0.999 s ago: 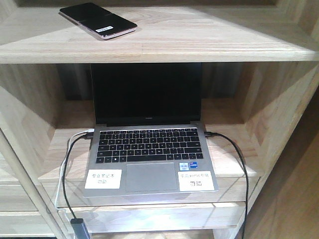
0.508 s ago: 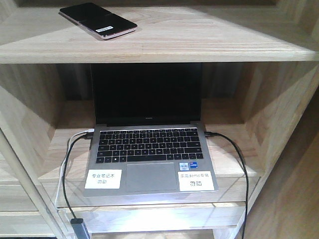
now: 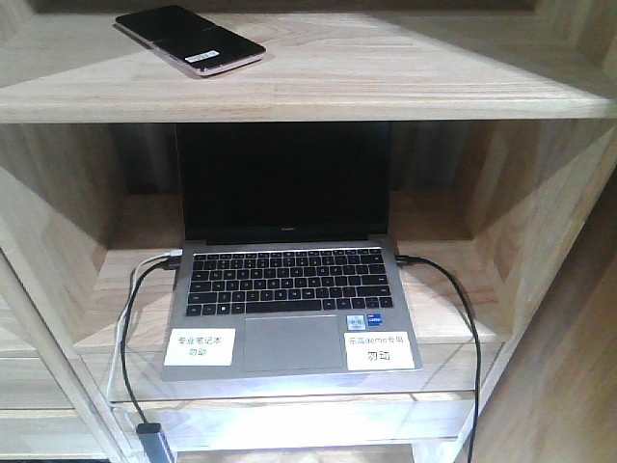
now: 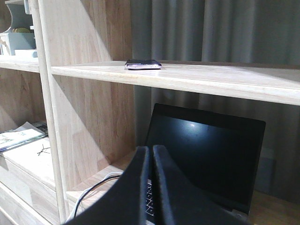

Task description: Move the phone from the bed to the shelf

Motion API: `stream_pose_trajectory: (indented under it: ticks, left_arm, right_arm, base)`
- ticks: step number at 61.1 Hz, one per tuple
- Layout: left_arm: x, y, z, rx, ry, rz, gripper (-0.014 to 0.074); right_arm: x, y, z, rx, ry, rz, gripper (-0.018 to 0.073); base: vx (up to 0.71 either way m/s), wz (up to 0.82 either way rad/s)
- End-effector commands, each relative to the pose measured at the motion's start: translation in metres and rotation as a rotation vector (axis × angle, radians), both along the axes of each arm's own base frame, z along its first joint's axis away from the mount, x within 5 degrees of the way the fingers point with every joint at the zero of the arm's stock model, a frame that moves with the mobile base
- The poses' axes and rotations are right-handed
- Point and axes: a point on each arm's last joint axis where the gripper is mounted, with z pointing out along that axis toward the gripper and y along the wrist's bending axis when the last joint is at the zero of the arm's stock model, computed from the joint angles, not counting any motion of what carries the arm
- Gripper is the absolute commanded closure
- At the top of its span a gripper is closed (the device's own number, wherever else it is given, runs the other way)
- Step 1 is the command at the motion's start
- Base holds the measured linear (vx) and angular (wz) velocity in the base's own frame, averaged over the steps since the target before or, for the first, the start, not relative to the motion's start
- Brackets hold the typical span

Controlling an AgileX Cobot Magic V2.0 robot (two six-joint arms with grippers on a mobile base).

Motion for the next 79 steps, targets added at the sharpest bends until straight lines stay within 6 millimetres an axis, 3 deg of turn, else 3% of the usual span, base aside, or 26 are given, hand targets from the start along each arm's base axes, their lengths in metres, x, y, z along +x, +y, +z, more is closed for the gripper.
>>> stream_pose_trajectory:
  ticks: [1, 24, 46, 56, 79]
  left_arm:
    - [-0.002, 0.000, 0.015, -0.013, -0.105, -0.005, 0.0595]
    - [-0.002, 0.000, 0.015, -0.013, -0.105, -0.005, 0.0595]
    - [-0.002, 0.000, 0.015, -0.013, -0.105, -0.005, 0.0595]
    - [-0.002, 0.000, 0.015, -0.013, -0.105, -0.005, 0.0595]
    - [-0.002, 0.000, 0.015, -0.013, -0.105, -0.005, 0.0595]
  right_arm:
    - [0.002, -0.004, 0.012, 0.020, -0.058, -0.049, 0.0564]
    - [0.009, -0.017, 0.006, 0.092, 0.059, -0.203, 0.0564]
    - [0.010, -0.018, 0.005, 0.042, 0.030, -0.238, 0.0564]
    - [0.013, -0.025, 0.004, 0.032, 0.032, -0.377, 0.0564]
    - [0.012, -0.036, -0.042, 0.003, 0.005, -0.601, 0.0564]
  base:
    - [0.00, 0.00]
    - [0.00, 0.00]
    - [0.00, 0.00]
    - [0.00, 0.00]
    - [0.00, 0.00]
